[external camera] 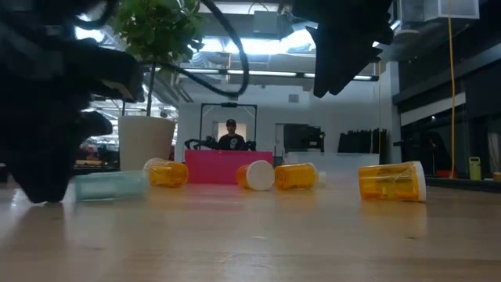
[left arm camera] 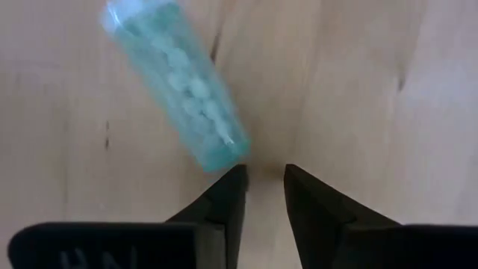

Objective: Pick and place medicine bottles into bin by pill shape (circle, oval)
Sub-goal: Put the blue tablet bottle into the transparent bin

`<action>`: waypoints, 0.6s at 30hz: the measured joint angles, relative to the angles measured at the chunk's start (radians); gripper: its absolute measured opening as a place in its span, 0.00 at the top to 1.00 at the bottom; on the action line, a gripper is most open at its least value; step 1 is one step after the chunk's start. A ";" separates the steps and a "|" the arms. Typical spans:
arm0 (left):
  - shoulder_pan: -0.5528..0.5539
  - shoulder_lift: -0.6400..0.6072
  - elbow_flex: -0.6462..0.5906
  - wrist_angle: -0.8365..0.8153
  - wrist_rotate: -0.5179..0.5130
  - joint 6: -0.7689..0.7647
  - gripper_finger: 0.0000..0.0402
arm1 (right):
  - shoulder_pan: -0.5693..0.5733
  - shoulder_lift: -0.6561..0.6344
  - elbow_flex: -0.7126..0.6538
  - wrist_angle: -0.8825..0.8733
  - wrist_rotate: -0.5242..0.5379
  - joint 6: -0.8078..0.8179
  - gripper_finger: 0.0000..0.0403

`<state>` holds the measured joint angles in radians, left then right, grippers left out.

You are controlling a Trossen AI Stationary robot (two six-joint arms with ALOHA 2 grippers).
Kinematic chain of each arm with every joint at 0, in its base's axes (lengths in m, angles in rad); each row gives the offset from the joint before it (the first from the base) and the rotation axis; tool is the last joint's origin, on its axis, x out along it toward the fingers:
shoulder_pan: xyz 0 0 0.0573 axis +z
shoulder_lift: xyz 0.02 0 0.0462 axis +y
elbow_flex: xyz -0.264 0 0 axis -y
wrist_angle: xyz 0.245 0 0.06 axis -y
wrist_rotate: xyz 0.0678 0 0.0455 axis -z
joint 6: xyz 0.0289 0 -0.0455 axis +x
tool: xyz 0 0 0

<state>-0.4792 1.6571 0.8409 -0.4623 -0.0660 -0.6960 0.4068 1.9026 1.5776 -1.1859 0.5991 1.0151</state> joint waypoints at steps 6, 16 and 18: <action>0.118 0.055 0.035 0.123 -0.023 0.123 0.77 | 0.000 0.000 0.000 0.002 0.001 0.002 0.42; 0.180 0.083 0.163 0.111 -0.059 0.287 0.77 | 0.011 0.000 0.000 -0.003 0.000 0.000 0.42; 0.171 0.073 0.188 0.010 -0.047 0.287 0.77 | 0.017 0.000 0.000 -0.005 -0.004 0.000 0.42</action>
<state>-0.3082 1.7299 1.0290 -0.4527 -0.1134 -0.4088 0.4236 1.9026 1.5776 -1.1914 0.5948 1.0149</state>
